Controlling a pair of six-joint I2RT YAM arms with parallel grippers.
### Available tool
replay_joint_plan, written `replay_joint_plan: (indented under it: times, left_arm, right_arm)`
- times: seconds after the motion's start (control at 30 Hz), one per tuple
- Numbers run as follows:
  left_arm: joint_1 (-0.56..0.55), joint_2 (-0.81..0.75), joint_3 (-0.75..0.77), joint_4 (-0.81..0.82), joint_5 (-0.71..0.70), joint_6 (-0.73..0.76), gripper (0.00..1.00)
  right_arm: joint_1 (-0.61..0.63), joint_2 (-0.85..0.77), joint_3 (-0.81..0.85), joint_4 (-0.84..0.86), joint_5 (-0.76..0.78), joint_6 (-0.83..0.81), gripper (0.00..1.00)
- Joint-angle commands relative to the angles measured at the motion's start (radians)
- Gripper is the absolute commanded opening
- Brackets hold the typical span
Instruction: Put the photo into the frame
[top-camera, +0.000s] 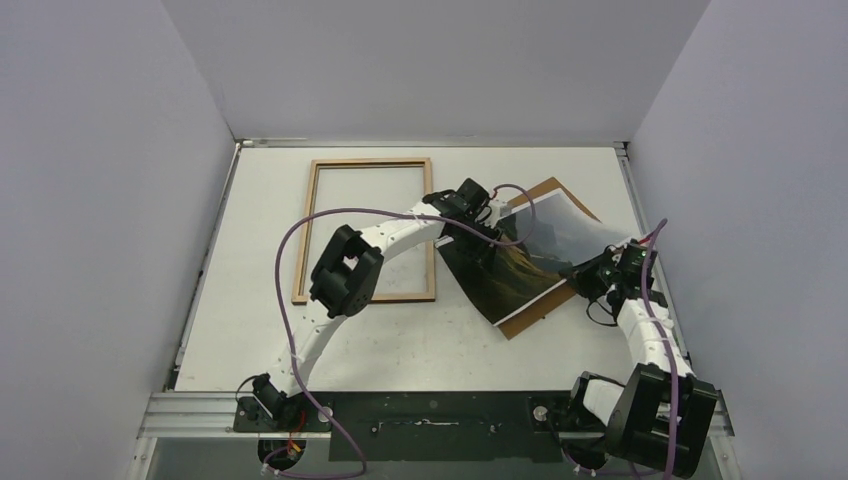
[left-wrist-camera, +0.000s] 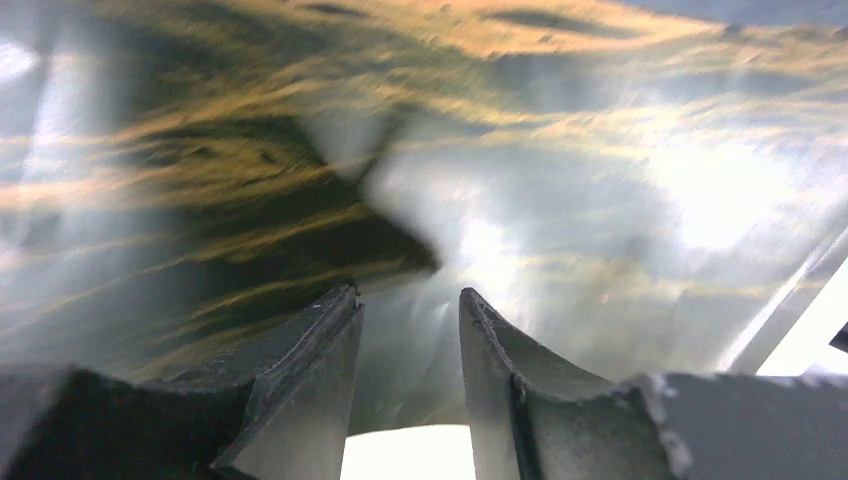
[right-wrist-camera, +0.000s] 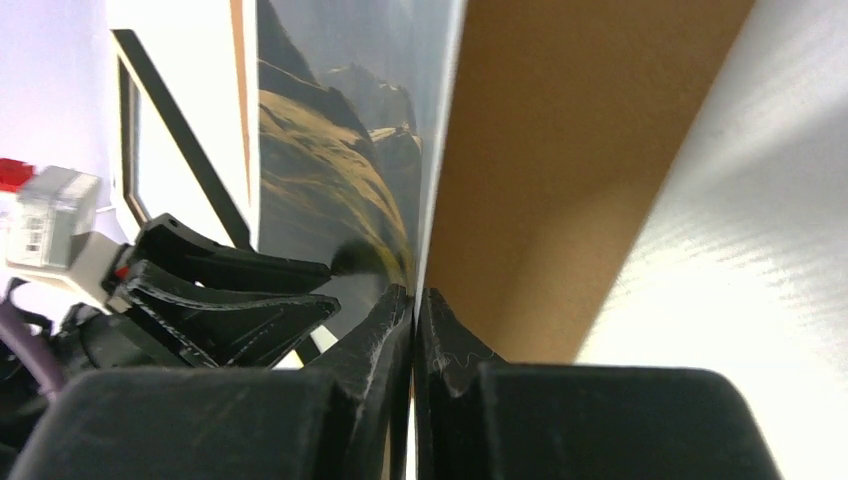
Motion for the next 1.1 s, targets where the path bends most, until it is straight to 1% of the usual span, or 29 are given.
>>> replay_joint_plan:
  times: [0.0, 0.1, 0.17, 0.23, 0.37, 0.53, 0.67, 0.8, 0.87, 0.9, 1.0, 1.07]
  left_arm:
    - [0.051, -0.024, 0.113, -0.095, -0.020, 0.007, 0.40]
    - [0.084, -0.075, 0.183, -0.113, -0.025, 0.011, 0.44]
    - [0.103, -0.116, 0.210, -0.114, -0.029, 0.026, 0.46]
    - [0.113, -0.160, 0.210, -0.103, -0.032, 0.049, 0.50]
    - [0.110, -0.233, 0.199, -0.071, -0.030, 0.095, 0.54]
    - [0.088, -0.273, 0.207, -0.050, -0.014, 0.128, 0.56]
    - [0.061, -0.289, 0.234, -0.061, 0.000, 0.145, 0.55]
    - [0.011, -0.291, 0.257, -0.055, 0.063, 0.145, 0.56]
    - [-0.029, -0.284, 0.290, -0.093, 0.132, 0.213, 0.56]
    - [-0.051, -0.280, 0.298, -0.107, 0.143, 0.257, 0.56]
    - [-0.085, -0.266, 0.305, -0.109, 0.156, 0.276, 0.56]
    - [-0.097, -0.266, 0.302, -0.103, 0.140, 0.284, 0.56]
  right_arm:
    - [0.016, 0.000, 0.112, 0.012, 0.060, -0.015, 0.00]
    - [0.033, 0.004, 0.173, -0.034, 0.107, -0.028, 0.00]
    - [0.042, 0.014, 0.231, -0.098, 0.141, -0.040, 0.00]
    - [0.047, 0.026, 0.292, -0.162, 0.170, -0.039, 0.00]
    - [0.049, 0.059, 0.384, -0.249, 0.195, 0.017, 0.00]
    - [0.054, 0.094, 0.483, -0.349, 0.220, 0.093, 0.00]
    - [0.066, 0.126, 0.583, -0.468, 0.285, 0.131, 0.00]
    - [0.092, 0.169, 0.651, -0.543, 0.315, 0.168, 0.00]
    - [0.109, 0.182, 0.667, -0.571, 0.329, 0.191, 0.00]
    - [0.117, 0.185, 0.670, -0.578, 0.333, 0.205, 0.00]
    - [0.135, 0.189, 0.671, -0.586, 0.339, 0.235, 0.00]
    - [0.142, 0.196, 0.679, -0.594, 0.337, 0.242, 0.00]
